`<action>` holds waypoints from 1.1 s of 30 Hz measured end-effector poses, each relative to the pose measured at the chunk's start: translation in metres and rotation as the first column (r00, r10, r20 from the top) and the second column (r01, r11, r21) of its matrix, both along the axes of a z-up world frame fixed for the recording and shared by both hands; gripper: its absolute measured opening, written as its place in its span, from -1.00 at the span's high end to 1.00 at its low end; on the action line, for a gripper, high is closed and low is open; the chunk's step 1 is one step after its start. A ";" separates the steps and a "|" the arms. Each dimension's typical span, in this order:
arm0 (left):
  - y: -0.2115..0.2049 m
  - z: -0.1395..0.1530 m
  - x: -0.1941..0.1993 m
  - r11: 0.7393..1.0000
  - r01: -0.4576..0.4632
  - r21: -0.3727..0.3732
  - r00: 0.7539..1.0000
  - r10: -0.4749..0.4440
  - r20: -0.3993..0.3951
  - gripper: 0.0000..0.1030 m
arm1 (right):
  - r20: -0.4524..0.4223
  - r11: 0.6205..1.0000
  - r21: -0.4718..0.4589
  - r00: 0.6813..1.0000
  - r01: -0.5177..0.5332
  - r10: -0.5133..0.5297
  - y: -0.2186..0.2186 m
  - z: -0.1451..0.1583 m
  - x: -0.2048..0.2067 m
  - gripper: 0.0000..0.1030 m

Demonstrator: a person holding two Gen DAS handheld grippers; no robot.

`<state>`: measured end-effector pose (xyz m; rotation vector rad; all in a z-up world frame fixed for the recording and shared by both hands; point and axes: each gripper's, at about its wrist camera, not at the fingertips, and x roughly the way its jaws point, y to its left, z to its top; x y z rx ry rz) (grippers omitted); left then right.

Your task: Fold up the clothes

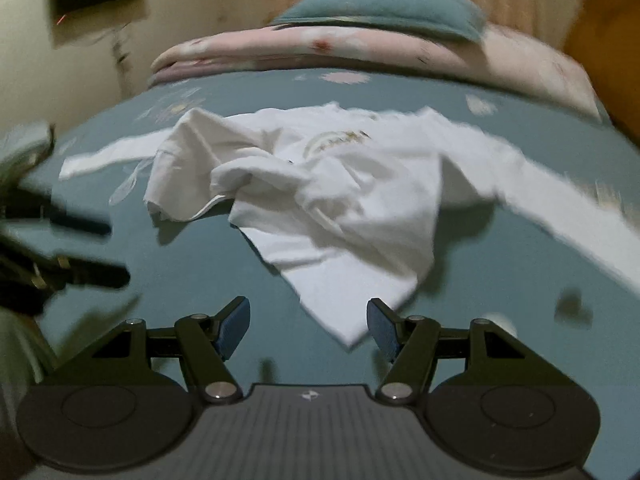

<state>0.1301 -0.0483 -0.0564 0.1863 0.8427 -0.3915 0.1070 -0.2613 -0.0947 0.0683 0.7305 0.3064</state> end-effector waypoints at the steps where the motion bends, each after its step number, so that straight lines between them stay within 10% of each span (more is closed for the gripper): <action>1: 0.004 -0.003 -0.002 1.000 -0.014 -0.011 1.000 0.014 -0.019 0.13 | -0.009 0.999 0.028 1.000 0.026 -0.026 -0.003 -0.002 -0.006 -0.34; 17: 0.086 0.000 0.071 0.992 -0.046 -0.115 0.989 0.028 -0.147 0.18 | -0.147 0.925 0.291 0.967 0.244 -0.208 -0.073 -0.010 0.005 -0.26; 33: 0.129 -0.025 0.177 0.980 0.082 -0.183 0.985 -0.108 -0.137 -0.16 | -0.076 0.930 0.358 0.995 0.089 -0.066 -0.103 -0.038 0.094 -0.27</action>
